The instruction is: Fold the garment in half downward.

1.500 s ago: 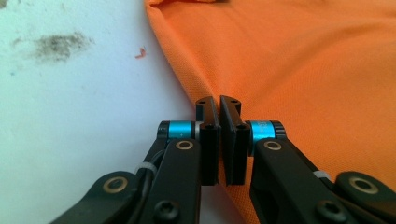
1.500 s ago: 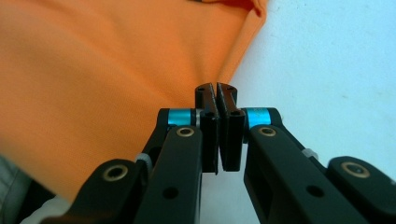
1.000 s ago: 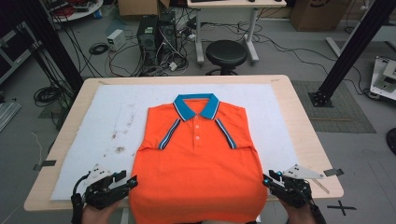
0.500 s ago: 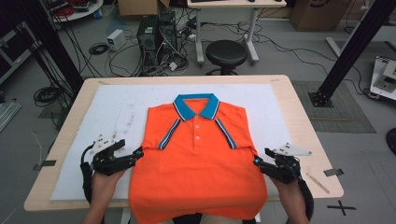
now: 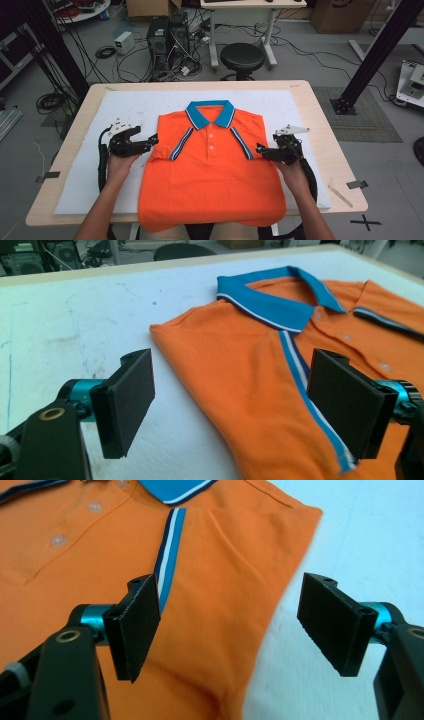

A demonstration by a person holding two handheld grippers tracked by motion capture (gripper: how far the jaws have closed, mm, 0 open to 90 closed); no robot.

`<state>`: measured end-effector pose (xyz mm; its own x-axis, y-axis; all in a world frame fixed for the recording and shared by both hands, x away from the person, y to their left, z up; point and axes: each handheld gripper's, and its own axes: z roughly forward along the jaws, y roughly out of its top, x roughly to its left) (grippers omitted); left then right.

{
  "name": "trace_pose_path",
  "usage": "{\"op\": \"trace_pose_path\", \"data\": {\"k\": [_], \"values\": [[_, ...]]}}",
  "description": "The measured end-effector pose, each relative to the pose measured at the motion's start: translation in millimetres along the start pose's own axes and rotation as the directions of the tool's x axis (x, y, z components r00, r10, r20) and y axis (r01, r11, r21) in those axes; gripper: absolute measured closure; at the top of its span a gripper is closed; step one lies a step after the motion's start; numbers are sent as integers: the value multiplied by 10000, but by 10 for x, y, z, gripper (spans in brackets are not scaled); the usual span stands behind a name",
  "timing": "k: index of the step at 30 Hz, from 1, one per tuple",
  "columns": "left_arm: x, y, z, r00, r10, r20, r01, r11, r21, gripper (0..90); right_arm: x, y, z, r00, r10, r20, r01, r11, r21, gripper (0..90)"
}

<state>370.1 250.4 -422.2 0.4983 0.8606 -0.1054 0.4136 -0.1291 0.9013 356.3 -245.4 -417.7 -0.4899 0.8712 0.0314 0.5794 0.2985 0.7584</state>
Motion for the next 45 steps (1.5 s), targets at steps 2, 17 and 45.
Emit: {"op": "trace_pose_path", "data": {"k": [2,17,45], "values": [[55,38,72,9999,102,73,-101,9999,-77,198,-61,79,85,9993,24,-361,-22,10000,69,255],[346,151,522,9983,-583,65,576,9949,830,245,-366,354,477,9974,297,-656,-261,9981,556,193],[353,148,1021,9920,-371,-1208,672,9644,2558,481,-650,547,1019,9969,754,240,-785,9818,1731,507]]}}
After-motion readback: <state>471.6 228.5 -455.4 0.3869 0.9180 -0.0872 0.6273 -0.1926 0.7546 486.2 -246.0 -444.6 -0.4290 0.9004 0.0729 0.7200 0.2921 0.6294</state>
